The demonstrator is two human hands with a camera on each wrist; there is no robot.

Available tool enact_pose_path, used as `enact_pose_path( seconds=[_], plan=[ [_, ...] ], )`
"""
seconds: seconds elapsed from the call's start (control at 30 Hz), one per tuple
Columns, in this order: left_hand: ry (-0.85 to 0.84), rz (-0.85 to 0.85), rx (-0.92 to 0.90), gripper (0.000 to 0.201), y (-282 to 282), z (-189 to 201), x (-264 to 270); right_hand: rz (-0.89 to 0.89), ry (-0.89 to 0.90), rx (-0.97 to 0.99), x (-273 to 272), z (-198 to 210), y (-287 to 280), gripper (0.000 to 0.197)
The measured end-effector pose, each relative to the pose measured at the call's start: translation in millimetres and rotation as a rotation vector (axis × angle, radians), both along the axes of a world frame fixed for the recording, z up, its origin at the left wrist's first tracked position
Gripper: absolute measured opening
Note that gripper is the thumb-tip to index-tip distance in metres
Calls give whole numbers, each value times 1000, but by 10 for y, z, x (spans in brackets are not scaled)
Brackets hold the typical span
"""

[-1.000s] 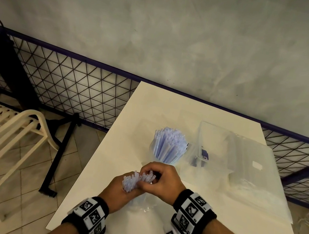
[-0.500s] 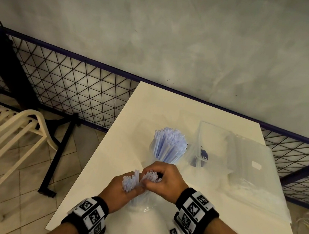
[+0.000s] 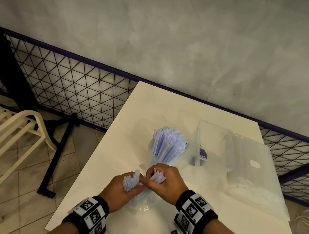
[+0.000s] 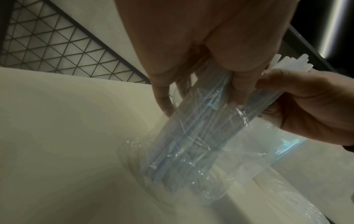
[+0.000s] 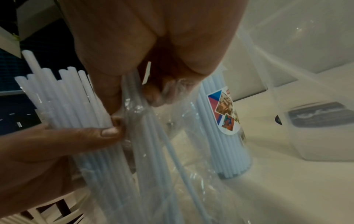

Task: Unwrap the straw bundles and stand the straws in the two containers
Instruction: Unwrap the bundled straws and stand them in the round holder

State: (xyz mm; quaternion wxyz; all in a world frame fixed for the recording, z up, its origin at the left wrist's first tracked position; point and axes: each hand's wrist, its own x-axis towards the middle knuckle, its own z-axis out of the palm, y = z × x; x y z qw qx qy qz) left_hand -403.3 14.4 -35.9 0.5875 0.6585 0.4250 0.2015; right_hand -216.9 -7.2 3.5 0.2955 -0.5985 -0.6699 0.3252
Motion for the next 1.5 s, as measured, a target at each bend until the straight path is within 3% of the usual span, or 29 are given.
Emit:
enact_pose_path(
  seconds=[0.1,0.2,0.37,0.53,0.63,0.7,0.87,1.0,1.13,1.23,1.33,1.5],
  plan=[
    [1,23,32,13,45,-12,25,32,-46,38,63,233,47,24],
    [-43,26,7,34,76,-119,21,67,-103,59,188,663,163,13],
    [-52,37,12,22,98,-202,27,-27,-35,115,418,1369,417,9],
    [-32,42,13,23,97,-180,26,-96,-14,163,581,1609,638,6],
    [1,55,47,56,103,-154,44,-109,-93,144,631,1543,726,8],
    [-1,60,52,64,100,-145,45,-120,-150,129,655,1422,765,8],
    [23,79,68,43,81,-144,58,-132,-214,52,568,957,753,15],
    [23,49,76,43,85,-165,65,-159,-214,10,511,685,730,32],
    [5,47,75,35,89,-174,42,-163,-157,33,589,782,714,76],
    [1,68,56,22,78,-141,36,-138,-87,196,525,951,666,87],
    [-11,43,84,18,83,-115,46,-29,-347,289,390,900,626,72],
    [12,27,103,21,86,-83,80,135,-694,199,224,417,522,61]
  ],
)
